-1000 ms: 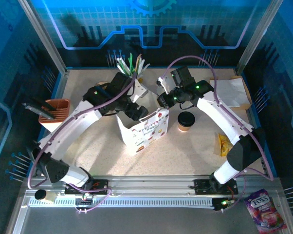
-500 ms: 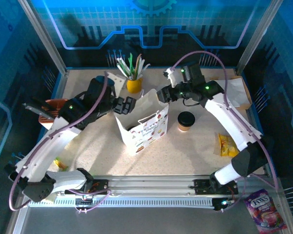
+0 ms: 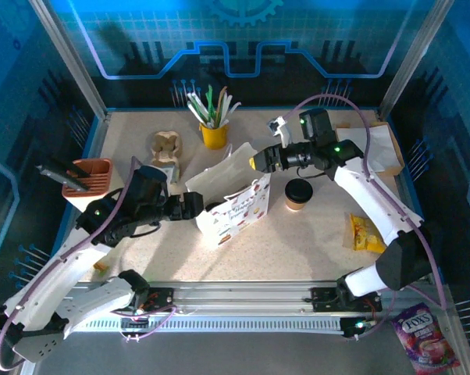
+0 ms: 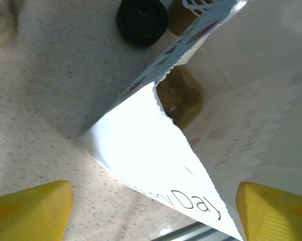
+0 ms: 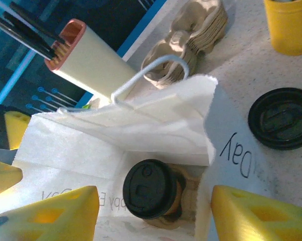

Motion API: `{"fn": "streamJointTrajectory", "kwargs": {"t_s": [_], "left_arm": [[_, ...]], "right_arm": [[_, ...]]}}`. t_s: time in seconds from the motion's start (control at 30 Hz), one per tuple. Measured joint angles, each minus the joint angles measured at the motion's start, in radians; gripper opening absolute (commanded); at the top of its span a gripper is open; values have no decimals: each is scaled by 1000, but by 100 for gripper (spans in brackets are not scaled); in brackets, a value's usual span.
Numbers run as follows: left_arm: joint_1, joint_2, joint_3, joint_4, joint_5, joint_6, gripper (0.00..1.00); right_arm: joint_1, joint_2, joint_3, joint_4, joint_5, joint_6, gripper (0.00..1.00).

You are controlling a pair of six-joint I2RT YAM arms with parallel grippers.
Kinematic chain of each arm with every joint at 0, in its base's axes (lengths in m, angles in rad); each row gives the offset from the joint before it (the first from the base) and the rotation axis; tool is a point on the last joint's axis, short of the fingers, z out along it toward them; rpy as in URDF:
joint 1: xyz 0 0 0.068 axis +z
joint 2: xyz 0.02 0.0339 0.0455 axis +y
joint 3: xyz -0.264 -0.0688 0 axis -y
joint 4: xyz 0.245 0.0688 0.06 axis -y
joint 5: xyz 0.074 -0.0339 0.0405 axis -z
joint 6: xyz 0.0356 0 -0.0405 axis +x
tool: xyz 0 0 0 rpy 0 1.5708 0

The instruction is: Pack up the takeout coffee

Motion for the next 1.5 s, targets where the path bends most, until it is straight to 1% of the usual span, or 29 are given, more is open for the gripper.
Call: {"fn": "streamJointTrajectory", "kwargs": {"t_s": [0.17,0.3,0.47,0.67,0.93,1.07,1.3,1.5], "left_arm": [[0,8,0,49,44,-29,72],[0,31,0,76,63,-35,61],[0,68,7,77,64,-14,51],[18,135,68,62,44,50,44],[119,216,134,57,48,153,38],[161,267,171,60,70,201,36],[217,339,204,73,135,286,31],[236,376,217,101,185,335,30]], "right_arm": [[-2,-49,-70,32,-63,32,62],[-5,-99,-115,43,-79,45,63],[-5,-149,-157,56,-90,63,63],[1,-208,-211,64,-82,80,63],[65,-273,-235,58,-42,85,63],[77,-297,-241,45,1,74,63],[76,-359,-245,-3,142,22,66],[73,-400,-244,-47,339,-37,68]]}}
